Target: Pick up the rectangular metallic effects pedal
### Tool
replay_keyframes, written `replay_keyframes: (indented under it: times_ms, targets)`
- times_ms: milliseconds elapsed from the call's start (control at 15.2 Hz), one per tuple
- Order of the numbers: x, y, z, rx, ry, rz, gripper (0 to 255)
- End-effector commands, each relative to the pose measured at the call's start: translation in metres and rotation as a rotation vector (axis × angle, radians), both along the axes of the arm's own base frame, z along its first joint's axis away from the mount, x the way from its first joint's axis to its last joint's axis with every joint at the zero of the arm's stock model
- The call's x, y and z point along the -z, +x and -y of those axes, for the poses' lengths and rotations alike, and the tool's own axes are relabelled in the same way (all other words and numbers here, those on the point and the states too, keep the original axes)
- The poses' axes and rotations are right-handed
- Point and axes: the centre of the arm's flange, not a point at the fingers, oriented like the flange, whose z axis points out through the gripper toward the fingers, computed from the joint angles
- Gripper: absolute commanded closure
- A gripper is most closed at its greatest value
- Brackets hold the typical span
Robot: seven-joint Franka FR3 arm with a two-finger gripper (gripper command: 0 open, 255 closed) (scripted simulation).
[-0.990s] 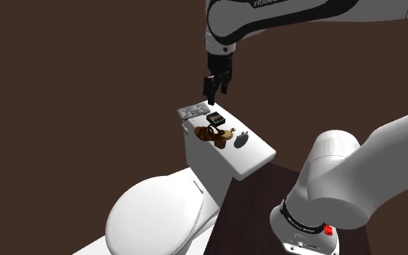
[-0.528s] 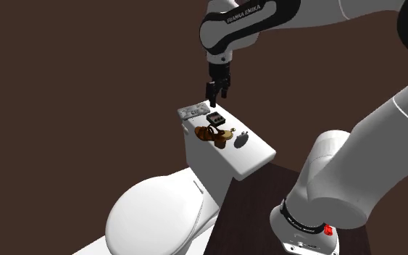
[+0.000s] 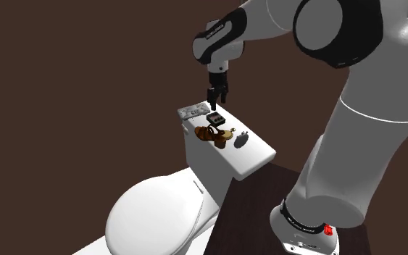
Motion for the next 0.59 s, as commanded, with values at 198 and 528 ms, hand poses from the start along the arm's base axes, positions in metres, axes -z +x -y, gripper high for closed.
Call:
replay_keyframes:
  times_ms: [198,528]
  targets:
    - [0.056,0.014,0.05,-0.001,0.042,-0.041,0]
    - [0.089,0.018,0.065,-0.001,0.055,-0.055,0]
